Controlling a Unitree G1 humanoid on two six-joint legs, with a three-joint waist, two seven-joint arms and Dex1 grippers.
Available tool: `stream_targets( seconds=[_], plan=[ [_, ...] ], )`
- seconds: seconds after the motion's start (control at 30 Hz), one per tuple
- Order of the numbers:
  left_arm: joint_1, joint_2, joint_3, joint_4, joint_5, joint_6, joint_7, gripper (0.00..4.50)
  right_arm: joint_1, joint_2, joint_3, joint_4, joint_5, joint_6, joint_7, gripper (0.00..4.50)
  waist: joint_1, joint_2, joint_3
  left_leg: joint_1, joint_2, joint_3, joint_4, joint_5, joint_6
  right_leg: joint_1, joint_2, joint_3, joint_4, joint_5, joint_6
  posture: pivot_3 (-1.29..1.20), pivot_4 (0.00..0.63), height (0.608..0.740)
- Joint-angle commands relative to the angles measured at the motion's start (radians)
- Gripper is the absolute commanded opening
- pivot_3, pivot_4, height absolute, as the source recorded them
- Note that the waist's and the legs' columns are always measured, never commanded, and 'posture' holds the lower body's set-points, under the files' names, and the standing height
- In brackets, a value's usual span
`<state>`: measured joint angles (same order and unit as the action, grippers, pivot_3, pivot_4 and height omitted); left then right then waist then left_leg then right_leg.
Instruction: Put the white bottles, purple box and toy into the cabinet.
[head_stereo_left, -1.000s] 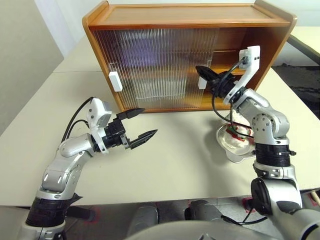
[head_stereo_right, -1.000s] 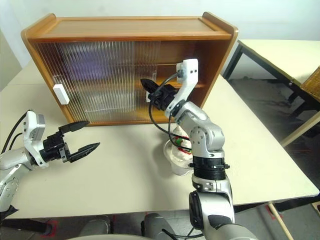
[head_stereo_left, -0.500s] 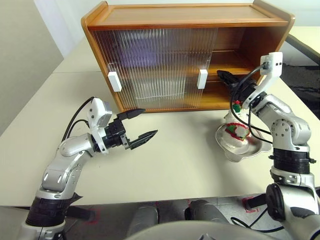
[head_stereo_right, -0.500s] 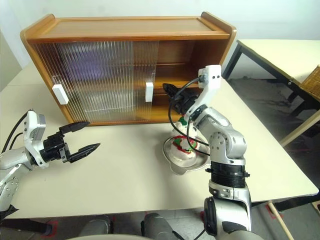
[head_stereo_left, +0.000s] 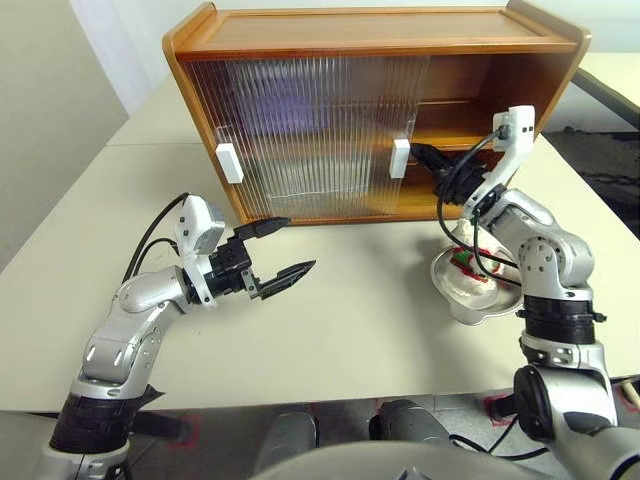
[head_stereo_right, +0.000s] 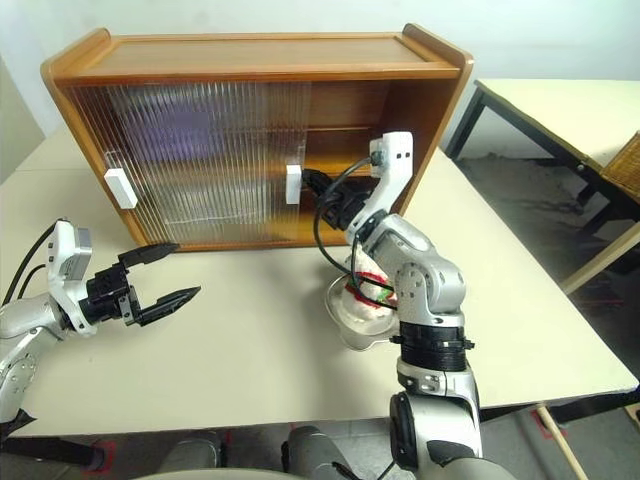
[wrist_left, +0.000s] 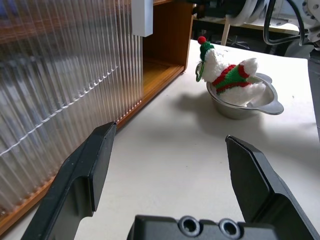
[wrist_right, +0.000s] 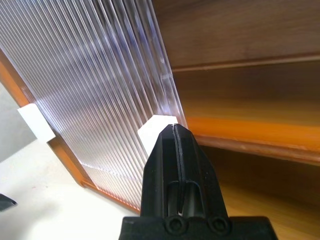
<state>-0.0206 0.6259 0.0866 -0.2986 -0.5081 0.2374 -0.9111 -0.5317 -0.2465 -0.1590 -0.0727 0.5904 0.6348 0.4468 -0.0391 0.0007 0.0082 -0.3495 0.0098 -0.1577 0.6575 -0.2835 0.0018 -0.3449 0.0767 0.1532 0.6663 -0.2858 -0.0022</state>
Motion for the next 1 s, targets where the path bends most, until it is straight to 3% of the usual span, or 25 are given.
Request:
stream_targets(
  seconds=[0.03,0.37,0.57,0.7,0.83,1.0],
  plan=[
    [0.006,0.007,0.010,-0.010,0.004,0.000,0.001,4.50,-0.013,0.023,0.031,-0.014,0.010,0.022,-0.006,0.04,0.000,0.000,0.000,0.000,0.000,0.000,0.000,0.000,0.000,0.000,0.000,0.000,0.000,0.000,0.000,-0.01,0.010,0.740],
    [-0.013,0.005,0.006,-0.006,0.006,0.006,0.013,4.50,-0.024,0.086,0.056,-0.026,0.013,0.034,-0.021,0.04,-0.004,0.000,0.000,0.000,0.001,0.000,0.000,0.000,0.000,-0.001,0.000,0.000,0.001,-0.002,-0.001,-0.01,0.008,0.740],
    [-0.013,0.005,0.007,-0.005,0.004,0.005,0.013,4.50,-0.034,-0.018,-0.019,-0.013,0.041,0.049,0.030,0.04,0.000,0.000,0.000,-0.001,0.001,0.000,-0.001,0.000,0.000,-0.002,0.001,0.000,0.001,-0.002,-0.001,-0.01,0.008,0.740],
    [-0.015,0.004,0.006,0.008,0.005,-0.003,0.003,4.50,-0.016,-0.163,-0.071,-0.038,0.160,0.137,0.188,0.90,0.015,0.000,0.000,-0.001,-0.001,0.000,0.001,0.000,-0.001,0.000,0.000,0.001,0.001,-0.004,0.001,-0.04,0.005,0.740],
    [-0.032,0.003,0.003,0.031,0.010,-0.011,-0.008,4.50,0.080,-0.385,-0.091,-0.084,0.297,0.296,0.403,2.43,0.020,-0.002,-0.001,-0.002,-0.005,0.004,0.001,0.003,-0.008,0.003,0.000,0.001,0.000,-0.008,0.003,-0.04,0.003,0.740],
    [-0.037,0.005,0.003,0.039,0.011,-0.015,-0.020,4.50,0.211,-0.593,-0.120,-0.050,0.298,0.333,0.543,4.24,0.024,-0.003,-0.001,-0.001,-0.008,0.009,0.003,0.001,-0.016,0.005,0.002,0.001,0.001,-0.012,0.000,-0.05,0.001,0.740]
  ],
)
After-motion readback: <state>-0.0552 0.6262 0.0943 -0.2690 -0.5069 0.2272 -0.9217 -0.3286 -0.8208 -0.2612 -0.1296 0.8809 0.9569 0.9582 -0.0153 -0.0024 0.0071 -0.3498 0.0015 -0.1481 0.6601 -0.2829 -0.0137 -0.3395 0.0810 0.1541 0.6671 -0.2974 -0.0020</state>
